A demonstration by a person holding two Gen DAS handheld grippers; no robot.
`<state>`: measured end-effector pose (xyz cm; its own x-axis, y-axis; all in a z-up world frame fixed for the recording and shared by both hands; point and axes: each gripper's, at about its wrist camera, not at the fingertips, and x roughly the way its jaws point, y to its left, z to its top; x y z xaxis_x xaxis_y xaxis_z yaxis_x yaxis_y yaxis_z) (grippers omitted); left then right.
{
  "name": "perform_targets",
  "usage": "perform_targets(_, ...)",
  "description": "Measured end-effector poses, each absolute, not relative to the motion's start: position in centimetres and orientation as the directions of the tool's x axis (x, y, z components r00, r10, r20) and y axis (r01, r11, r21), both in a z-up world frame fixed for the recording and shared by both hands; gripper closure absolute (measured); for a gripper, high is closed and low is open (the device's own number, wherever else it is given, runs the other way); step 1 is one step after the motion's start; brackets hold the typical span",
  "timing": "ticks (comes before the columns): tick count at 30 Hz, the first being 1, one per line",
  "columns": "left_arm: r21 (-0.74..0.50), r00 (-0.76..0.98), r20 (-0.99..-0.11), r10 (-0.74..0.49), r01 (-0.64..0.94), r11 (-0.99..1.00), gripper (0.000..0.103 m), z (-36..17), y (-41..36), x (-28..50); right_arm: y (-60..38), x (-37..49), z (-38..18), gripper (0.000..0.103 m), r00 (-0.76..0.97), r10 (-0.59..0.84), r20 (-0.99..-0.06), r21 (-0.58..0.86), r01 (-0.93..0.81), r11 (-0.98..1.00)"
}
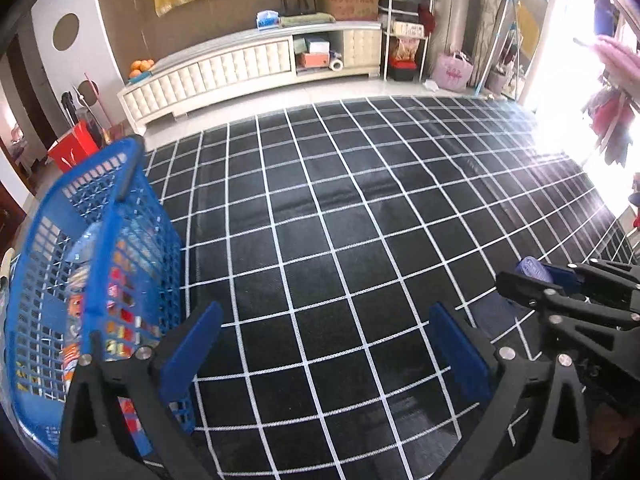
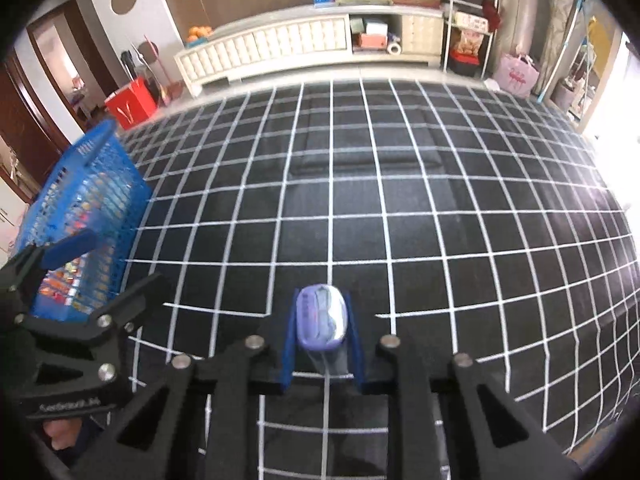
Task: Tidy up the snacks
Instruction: 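Carry the gum pack with the right tool over the blue basket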
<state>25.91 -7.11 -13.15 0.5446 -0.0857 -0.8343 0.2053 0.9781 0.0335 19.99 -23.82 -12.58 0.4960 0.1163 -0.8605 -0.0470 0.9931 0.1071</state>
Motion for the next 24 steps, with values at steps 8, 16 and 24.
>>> perform_targets(8,0.039,0.61,-0.787,-0.086,0.188,0.981,0.0,-9.4,-5.8,23.5,-23.0,18.4,-9.2,0.078,0.559,0.13,-0.819,0.096,-0.089,0.991)
perform_targets(16,0.046,0.678,-0.73,-0.083,0.17,0.984,0.0,-5.4,-3.4,20.4,-21.0,17.0,-5.5,0.078,0.617,0.168,-0.769,0.103,-0.139,0.985)
perform_targets(24,0.055,0.732,-0.679,-0.05,0.118,0.991,0.0,-2.1,1.1,18.3,-17.2,16.4,-2.7,0.078,0.648,0.226,-0.728,0.103,-0.221,0.97)
